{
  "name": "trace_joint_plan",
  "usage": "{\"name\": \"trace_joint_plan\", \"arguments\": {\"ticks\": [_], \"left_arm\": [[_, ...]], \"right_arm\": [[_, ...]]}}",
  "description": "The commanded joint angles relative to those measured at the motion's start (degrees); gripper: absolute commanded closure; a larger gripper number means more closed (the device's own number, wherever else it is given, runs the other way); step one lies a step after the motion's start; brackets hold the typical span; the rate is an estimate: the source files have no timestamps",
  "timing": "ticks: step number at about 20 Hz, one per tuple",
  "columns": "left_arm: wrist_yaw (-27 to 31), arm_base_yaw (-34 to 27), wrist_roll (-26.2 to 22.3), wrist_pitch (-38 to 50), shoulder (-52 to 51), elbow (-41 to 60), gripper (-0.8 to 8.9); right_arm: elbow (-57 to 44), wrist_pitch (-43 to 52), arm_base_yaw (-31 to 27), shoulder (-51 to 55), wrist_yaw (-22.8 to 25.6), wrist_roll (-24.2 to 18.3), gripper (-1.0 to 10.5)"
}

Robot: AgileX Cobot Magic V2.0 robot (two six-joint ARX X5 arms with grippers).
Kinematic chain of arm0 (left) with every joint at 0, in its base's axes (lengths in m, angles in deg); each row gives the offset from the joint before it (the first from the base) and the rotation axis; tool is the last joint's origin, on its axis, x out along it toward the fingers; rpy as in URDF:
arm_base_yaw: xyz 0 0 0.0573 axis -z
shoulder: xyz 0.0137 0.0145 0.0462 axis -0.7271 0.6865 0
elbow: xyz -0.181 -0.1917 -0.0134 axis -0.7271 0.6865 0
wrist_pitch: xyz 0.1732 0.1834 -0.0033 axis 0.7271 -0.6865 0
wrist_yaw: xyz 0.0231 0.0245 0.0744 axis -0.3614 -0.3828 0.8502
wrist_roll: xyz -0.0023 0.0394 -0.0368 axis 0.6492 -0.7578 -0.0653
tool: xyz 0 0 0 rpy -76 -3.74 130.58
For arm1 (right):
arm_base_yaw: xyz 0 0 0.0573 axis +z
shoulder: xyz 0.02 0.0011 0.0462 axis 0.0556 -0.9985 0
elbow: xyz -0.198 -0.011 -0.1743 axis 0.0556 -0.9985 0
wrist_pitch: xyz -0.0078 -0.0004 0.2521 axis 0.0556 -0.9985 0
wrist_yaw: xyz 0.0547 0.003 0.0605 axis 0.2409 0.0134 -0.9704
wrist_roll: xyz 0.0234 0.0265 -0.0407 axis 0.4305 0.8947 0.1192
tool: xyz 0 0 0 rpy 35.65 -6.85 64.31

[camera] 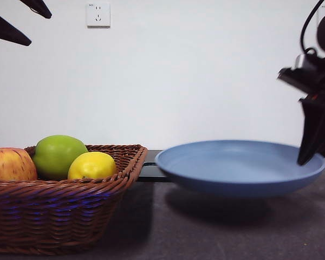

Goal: Take the lemon from the basket,put the lemon in the plate,hand out the plate

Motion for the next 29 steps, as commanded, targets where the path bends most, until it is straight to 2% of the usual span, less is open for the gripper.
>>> {"name": "trace_joint_plan", "arguments": {"ticks": [1,3,7,13,17,23,29], "left_arm": [[5.6,0.4,2.7,-1.0,0.6,-0.9,4.92],[10.0,1.3,2.5,-3.0,1.0,-0.9,3.85],[10.5,3.8,1.0,-4.7,3.9,-0.9,3.85],[11.5,14.3,3.2,-1.4,12.8,-0.9,3.86],[16.7,19.5,4.5,2.7,20.5,-1.2,3.86],[21.8,22.0,5.4,7.8,30.0,-1.2,3.86],[22.1,22.0,5.4,9.4,36.1,-1.2,3.86]], "right_arm": [[1.0,-1.4,-1.7,2.8,-0.3,0.3,9.4],[1.0,-2.8,-3.3,5.7,-0.3,0.2,9.4],[1.0,-4.4,-6.0,11.1,-0.3,-0.2,9.4],[1.0,-4.8,-6.9,13.9,-0.4,-0.2,9.4],[1.0,-5.0,-6.9,13.9,-0.4,-0.2,9.4],[1.0,-5.2,-6.9,13.9,-0.4,-0.2,9.4],[1.0,-5.1,-6.9,13.9,-0.4,-0.2,9.4]]}}
